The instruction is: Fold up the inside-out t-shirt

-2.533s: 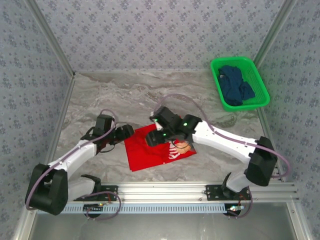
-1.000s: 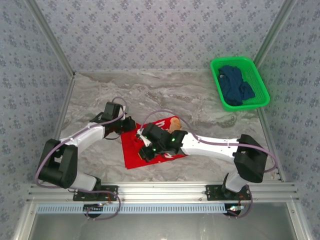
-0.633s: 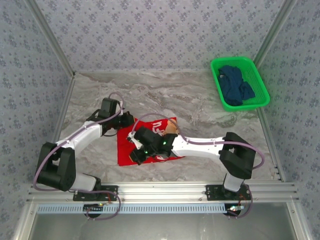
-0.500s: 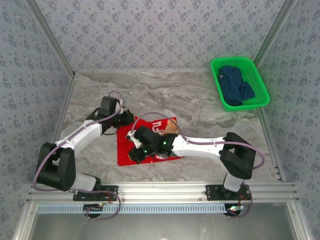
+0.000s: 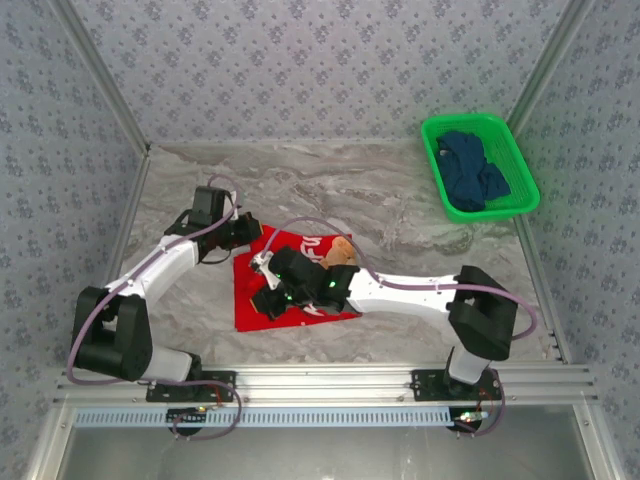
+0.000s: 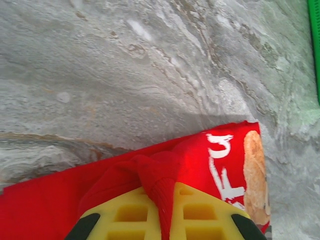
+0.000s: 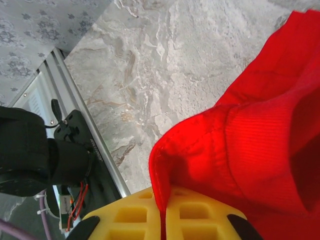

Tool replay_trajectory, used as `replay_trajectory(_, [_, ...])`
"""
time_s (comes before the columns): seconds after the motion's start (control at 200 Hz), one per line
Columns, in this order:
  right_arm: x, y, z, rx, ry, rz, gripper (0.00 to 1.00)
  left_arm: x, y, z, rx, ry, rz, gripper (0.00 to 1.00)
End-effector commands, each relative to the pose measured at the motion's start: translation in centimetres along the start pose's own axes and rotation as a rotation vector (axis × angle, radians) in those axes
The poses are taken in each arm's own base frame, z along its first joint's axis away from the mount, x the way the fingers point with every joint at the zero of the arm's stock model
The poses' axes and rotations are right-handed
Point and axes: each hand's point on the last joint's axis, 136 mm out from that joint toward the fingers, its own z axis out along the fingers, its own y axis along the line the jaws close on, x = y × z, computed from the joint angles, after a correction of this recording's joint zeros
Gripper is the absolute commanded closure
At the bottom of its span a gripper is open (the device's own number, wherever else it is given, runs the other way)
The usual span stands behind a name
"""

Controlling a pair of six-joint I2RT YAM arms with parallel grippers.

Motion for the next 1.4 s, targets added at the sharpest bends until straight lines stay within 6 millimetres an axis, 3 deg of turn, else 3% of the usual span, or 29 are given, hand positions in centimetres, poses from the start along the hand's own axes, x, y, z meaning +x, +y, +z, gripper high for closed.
replay_trajectory(0.0, [1.0, -0.2, 2.6, -0.012, 0.030, 0.042, 0.85, -0.1, 2.3, 0.3, -0.085, -0.017, 0.008, 0.93])
replay_trajectory(0.1, [0.9, 0.3, 4.5, -0.047, 0.054, 0.048, 0.75, 0.8, 4.6, 1.6, -0.155, 0.008, 0.000, 0.89])
replay_trajectory(0.19, [1.2, 0.9, 5.1, -0.070, 0.079, 0.030, 0.64, 1.2, 6.9, 2.2, -0.236, 0.012, -0.009, 0.78])
replay_trajectory(0.29, [1.1, 2.0, 4.2, -0.118, 0.078, -0.002, 0.60, 0.5, 7.4, 2.5, -0.239, 0.000, -0.020, 0.66])
replay_trajectory(0.405, [0.6, 2.9, 1.5, -0.156, 0.051, -0.040, 0.58, -0.8, 7.8, 1.5, -0.284, -0.053, -0.020, 0.57])
replay_trajectory(0.43, [1.5, 2.1, 1.0, -0.139, 0.065, -0.042, 0.58, -0.9, 8.1, 1.0, -0.307, -0.066, -0.024, 0.55])
replay_trajectory(0.51, [1.8, -0.4, -1.3, -0.048, 0.052, -0.064, 0.56, -1.3, 8.4, -0.7, -0.348, -0.123, -0.036, 0.49])
replay_trajectory(0.625, [1.6, -8.0, -4.1, 0.182, 0.031, 0.026, 0.53, -0.3, 7.9, -2.7, -0.323, -0.158, -0.065, 0.40])
replay_trajectory(0.72, [0.9, -13.4, -5.4, 0.281, 0.005, 0.140, 0.51, 2.1, 6.8, -3.5, -0.244, -0.123, -0.088, 0.36])
replay_trajectory(0.924, [-1.7, -19.5, -4.5, 0.335, 0.019, 0.178, 0.51, 8.7, 2.1, -3.3, -0.076, 0.053, -0.050, 0.36])
replay_trajectory(0.994, [-2.4, -20.6, -3.7, 0.303, 0.027, 0.188, 0.51, 11.1, 1.3, -2.8, -0.075, 0.129, -0.026, 0.36])
replay_trajectory(1.029, [-1.7, -21.5, -3.0, 0.303, 0.047, 0.203, 0.51, 12.0, 1.2, -2.5, -0.082, 0.161, -0.022, 0.36])
replay_trajectory(1.039, [-2.9, -21.4, -3.1, 0.297, 0.026, 0.196, 0.52, 12.3, 1.3, -2.5, -0.083, 0.169, -0.023, 0.36])
replay_trajectory(1.069, [-3.1, -21.9, -2.8, 0.289, 0.028, 0.205, 0.52, 13.0, 1.5, -2.3, -0.092, 0.189, -0.028, 0.36])
replay_trajectory(1.234, [-0.5, -26.1, -2.8, 0.346, 0.098, 0.344, 0.53, 15.2, 1.9, -1.5, -0.082, 0.276, -0.057, 0.37])
replay_trajectory(1.379, [3.6, -29.7, -5.9, 0.479, 0.192, 0.501, 0.56, 15.7, 1.5, -0.8, -0.064, 0.325, -0.055, 0.37])
replay_trajectory(1.394, [5.0, -29.9, -6.2, 0.491, 0.216, 0.522, 0.56, 15.6, 1.5, -0.7, -0.063, 0.326, -0.053, 0.37])
